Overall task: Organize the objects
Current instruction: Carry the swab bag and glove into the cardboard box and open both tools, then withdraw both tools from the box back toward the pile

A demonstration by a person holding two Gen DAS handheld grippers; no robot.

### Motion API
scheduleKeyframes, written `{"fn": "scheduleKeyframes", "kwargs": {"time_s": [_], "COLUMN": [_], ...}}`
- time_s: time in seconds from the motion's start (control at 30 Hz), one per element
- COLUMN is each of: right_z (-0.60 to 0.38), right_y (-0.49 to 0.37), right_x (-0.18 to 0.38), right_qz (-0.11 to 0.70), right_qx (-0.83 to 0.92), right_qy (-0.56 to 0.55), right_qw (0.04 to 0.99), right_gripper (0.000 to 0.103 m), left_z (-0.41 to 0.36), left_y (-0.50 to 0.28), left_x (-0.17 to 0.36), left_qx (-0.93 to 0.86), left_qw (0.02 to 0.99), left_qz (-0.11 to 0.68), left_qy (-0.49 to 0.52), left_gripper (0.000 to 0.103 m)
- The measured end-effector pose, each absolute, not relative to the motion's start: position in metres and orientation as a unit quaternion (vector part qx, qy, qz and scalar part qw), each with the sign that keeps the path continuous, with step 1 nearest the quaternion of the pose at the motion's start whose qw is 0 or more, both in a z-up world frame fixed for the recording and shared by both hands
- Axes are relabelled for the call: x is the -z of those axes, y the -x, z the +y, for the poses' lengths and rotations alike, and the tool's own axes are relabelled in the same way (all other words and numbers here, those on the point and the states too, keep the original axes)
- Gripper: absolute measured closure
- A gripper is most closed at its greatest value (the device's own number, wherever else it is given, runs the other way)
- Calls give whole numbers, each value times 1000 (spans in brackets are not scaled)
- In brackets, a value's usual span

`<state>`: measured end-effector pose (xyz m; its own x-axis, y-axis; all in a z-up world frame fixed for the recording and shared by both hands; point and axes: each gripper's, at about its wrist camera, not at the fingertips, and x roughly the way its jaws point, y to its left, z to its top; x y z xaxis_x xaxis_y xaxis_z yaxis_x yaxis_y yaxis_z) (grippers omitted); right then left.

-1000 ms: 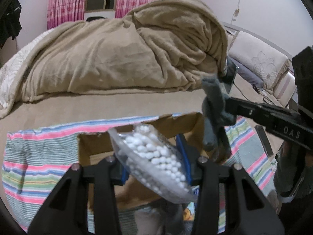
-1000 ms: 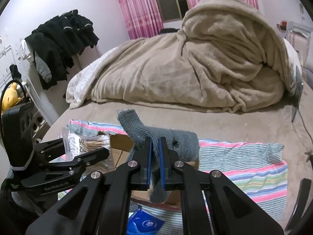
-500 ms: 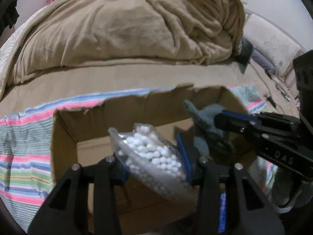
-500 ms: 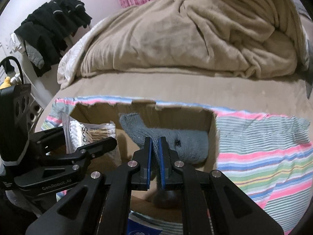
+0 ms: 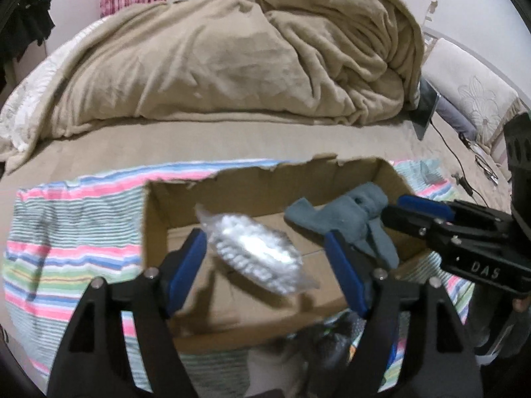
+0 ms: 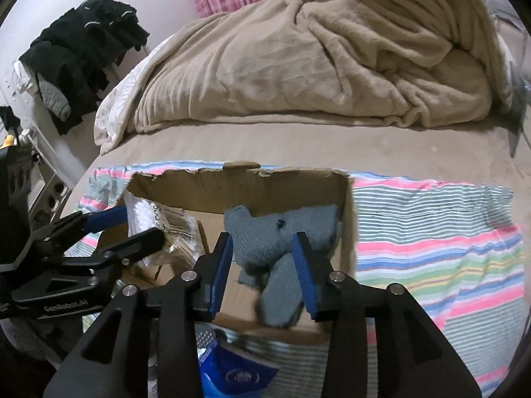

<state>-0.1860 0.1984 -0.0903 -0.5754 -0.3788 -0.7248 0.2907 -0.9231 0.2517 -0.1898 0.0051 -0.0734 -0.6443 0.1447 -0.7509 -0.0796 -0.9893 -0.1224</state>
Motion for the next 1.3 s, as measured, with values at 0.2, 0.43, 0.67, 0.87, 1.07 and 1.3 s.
{"fn": "scheduleKeyframes", "kwargs": {"time_s": [0.2,0.43,0.67,0.87,1.07,1.3], "right_z": [205,205,205,207,209,208], "right_y": [163,134,108,94,78,73], "right_x": [71,51,39,35,37,53], "right_qz": [-52,-47,-46,-46,-47,-51], "right_qx": [896,903,906,908,906,898], "right_qy": [-404,-389,-382,-379,-381,-398], "right_qw": [175,176,176,175,177,180], "right_gripper": [39,31,31,31,31,31], "left_z": [4,1,-4,-9,-11,-7], "left_y": [165,133,103,81,63,54], "left_x": [49,28,14,8,12,38], "left_qx": [-916,-924,-929,-931,-930,-918], "left_qw": [58,46,38,36,34,39], "left_qz": [-35,-37,-43,-50,-53,-55], "left_qy": [396,377,366,360,361,391], "left_gripper": [21,14,14,14,14,14]}}
